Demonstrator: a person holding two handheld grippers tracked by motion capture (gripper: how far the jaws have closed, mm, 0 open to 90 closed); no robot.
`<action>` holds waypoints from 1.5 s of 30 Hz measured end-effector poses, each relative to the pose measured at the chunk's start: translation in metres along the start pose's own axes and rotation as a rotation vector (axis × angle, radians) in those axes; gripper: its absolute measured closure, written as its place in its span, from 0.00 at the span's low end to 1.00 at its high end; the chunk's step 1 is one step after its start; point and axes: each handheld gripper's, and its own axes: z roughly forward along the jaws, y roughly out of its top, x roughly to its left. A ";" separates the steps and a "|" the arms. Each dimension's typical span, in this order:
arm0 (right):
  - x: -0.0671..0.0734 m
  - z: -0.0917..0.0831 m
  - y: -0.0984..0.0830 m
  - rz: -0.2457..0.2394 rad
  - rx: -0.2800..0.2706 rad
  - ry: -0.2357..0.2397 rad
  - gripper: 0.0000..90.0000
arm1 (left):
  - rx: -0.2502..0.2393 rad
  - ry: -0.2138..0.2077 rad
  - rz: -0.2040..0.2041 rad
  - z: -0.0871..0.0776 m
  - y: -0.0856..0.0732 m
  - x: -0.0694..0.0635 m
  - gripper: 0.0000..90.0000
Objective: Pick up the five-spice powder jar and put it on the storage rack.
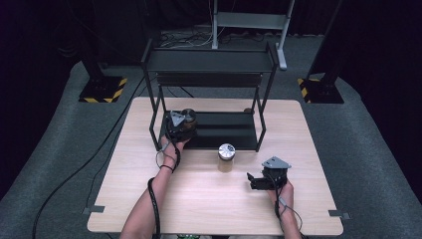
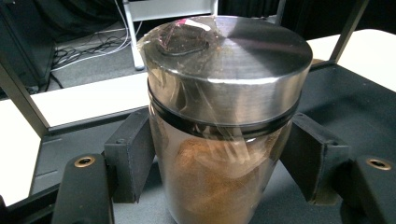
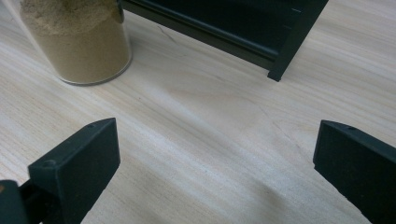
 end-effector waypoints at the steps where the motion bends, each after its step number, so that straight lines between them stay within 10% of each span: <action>1: 0.000 0.000 0.000 0.000 0.001 0.000 0.00 | 0.000 0.001 -0.001 0.001 0.000 0.000 0.34; 45: 0.001 0.000 0.000 -0.001 0.001 -0.003 0.00 | 0.009 0.025 0.005 0.021 0.008 -0.003 0.34</action>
